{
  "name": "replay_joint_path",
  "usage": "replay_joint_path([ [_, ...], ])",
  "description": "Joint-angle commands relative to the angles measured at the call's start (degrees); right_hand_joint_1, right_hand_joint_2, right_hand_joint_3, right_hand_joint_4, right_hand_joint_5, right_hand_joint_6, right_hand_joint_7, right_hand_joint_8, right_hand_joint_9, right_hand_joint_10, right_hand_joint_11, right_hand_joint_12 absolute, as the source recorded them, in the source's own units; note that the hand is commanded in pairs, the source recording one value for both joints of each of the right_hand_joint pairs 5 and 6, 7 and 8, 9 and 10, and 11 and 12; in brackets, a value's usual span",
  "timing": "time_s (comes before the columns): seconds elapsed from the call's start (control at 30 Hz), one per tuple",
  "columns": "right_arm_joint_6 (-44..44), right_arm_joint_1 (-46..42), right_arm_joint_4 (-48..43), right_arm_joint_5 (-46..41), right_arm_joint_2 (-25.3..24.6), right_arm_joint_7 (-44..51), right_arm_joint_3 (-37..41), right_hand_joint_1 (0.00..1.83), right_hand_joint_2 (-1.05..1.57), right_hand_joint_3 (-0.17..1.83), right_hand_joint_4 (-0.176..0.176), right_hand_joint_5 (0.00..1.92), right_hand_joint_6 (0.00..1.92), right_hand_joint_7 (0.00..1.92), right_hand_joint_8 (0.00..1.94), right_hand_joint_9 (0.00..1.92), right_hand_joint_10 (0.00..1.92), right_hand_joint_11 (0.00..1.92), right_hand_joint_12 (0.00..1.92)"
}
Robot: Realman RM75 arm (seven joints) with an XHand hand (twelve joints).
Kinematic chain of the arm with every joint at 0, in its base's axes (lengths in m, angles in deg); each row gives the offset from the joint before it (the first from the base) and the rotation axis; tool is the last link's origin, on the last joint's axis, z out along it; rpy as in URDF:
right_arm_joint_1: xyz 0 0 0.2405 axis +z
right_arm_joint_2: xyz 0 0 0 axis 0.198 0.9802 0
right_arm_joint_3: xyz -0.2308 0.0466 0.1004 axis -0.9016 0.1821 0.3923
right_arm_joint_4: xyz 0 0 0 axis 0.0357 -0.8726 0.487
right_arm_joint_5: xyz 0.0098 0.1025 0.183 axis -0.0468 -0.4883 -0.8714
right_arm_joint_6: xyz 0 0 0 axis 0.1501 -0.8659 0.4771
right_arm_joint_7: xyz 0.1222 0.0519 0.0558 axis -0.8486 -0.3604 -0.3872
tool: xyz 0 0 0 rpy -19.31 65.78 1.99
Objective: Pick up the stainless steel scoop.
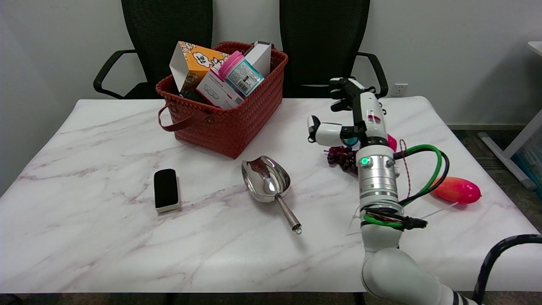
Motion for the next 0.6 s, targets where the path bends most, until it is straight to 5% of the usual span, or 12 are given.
replay_joint_path([
  [0.03, -7.01, 3.26, -1.58, 1.10, -12.10, 17.02, -7.27, 1.21, 0.27, 1.15, 0.000, 0.52, 0.52, 0.64, 0.64, 0.78, 0.78, 0.58, 0.58],
  [0.17, -7.71, 2.84, -1.48, 6.12, -14.79, 19.73, -8.43, 1.22, 0.21, 1.16, 0.000, 0.51, 0.51, 0.63, 0.63, 0.77, 0.77, 0.57, 0.57],
  [0.6, -17.31, 0.95, 2.14, 2.15, -16.34, 22.74, -12.74, 1.24, 0.23, 1.14, 0.000, 0.52, 0.52, 0.63, 0.63, 0.74, 0.74, 0.55, 0.55],
])
